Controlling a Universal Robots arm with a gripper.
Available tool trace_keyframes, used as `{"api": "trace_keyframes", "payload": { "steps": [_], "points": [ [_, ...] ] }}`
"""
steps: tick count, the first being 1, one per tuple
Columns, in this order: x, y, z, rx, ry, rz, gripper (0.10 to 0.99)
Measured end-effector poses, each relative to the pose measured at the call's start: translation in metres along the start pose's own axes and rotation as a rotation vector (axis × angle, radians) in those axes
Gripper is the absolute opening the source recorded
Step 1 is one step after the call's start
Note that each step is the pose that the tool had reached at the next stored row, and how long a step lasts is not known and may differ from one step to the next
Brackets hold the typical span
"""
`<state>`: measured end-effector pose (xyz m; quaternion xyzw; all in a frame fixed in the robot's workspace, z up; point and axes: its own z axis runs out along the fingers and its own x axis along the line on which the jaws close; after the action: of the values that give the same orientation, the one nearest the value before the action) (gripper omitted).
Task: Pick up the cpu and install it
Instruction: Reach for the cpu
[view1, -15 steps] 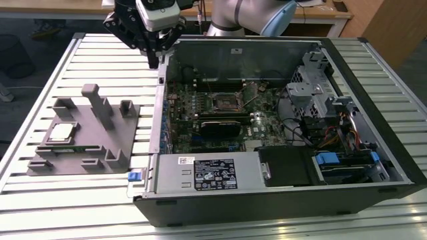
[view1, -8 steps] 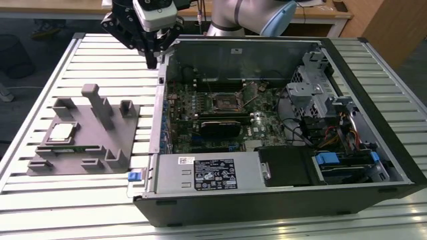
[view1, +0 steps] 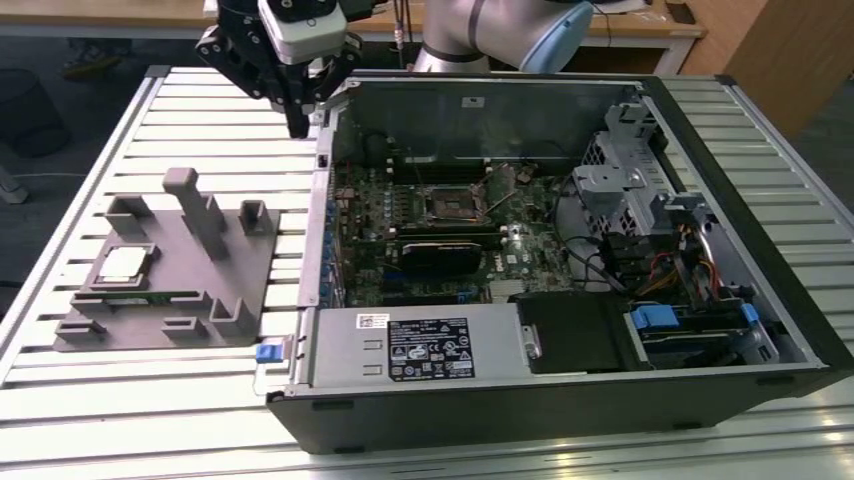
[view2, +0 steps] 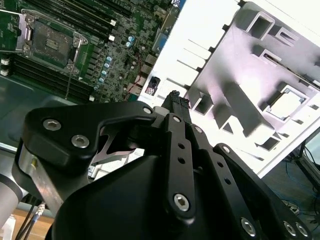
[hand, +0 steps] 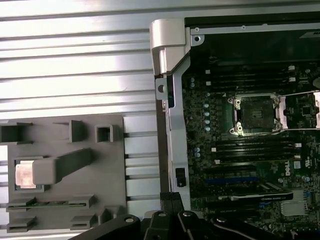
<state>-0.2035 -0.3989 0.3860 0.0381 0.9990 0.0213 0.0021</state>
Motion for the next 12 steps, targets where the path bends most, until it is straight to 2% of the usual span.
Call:
{"api": "trace_keyframes", "payload": {
  "steps": [12],
  "points": [
    [0.0091, -0.0007, 0.0011, 0.000, 0.0008, 0.000, 0.106]
  ]
}}
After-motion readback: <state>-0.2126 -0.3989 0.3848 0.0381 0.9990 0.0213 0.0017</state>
